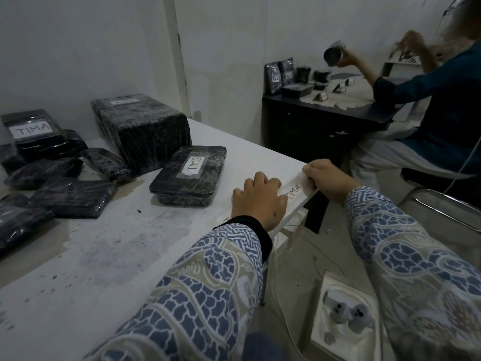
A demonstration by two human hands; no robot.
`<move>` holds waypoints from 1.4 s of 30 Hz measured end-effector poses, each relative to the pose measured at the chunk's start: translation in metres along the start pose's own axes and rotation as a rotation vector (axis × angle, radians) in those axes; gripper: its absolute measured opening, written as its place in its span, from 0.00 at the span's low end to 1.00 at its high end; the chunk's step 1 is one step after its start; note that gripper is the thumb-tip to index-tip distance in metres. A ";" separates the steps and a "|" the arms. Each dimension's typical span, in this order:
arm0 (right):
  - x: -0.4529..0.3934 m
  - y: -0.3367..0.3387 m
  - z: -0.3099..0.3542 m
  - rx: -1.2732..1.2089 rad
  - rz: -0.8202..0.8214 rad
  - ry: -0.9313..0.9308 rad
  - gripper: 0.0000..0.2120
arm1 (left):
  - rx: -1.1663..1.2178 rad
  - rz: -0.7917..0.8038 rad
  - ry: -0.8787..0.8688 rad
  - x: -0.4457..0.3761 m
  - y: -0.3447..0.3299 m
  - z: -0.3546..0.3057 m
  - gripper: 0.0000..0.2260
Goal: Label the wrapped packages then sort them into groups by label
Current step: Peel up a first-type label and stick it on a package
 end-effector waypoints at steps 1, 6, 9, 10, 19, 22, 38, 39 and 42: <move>0.003 0.000 0.000 -0.072 0.008 -0.023 0.14 | 0.014 0.010 0.000 -0.002 -0.001 -0.001 0.17; 0.004 0.000 0.000 -0.253 0.028 -0.006 0.14 | 0.103 0.009 0.030 -0.011 0.001 0.000 0.12; 0.002 0.004 -0.005 -0.413 0.038 -0.042 0.09 | 0.171 0.000 0.054 -0.011 0.003 0.001 0.10; 0.001 0.003 -0.006 -0.467 0.053 -0.055 0.07 | 0.202 -0.007 0.066 -0.011 0.003 0.002 0.10; -0.003 0.006 -0.007 -0.104 0.104 0.031 0.03 | 0.356 -0.045 0.095 -0.009 0.006 0.007 0.07; 0.002 0.005 -0.004 -0.130 0.126 0.042 0.02 | 0.406 -0.059 0.108 -0.008 0.008 0.008 0.07; 0.010 0.013 -0.003 -0.560 0.022 -0.087 0.05 | 0.691 -0.038 0.073 0.000 0.008 0.008 0.05; 0.012 0.014 0.000 -0.566 0.019 -0.084 0.05 | 0.718 -0.052 0.078 0.000 0.010 0.009 0.05; 0.018 0.012 0.011 -0.593 0.047 -0.097 0.06 | 0.862 -0.145 0.149 -0.001 0.020 0.021 0.05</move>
Point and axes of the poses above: each hand's wrist, its own x-axis away from the middle knuckle, its own y-axis out of the back of the hand, z = x × y, the point moved 10 cm from there along -x, towards the middle knuckle, and after that the axes turned 7 degrees about -z, right-handed, at the moved point
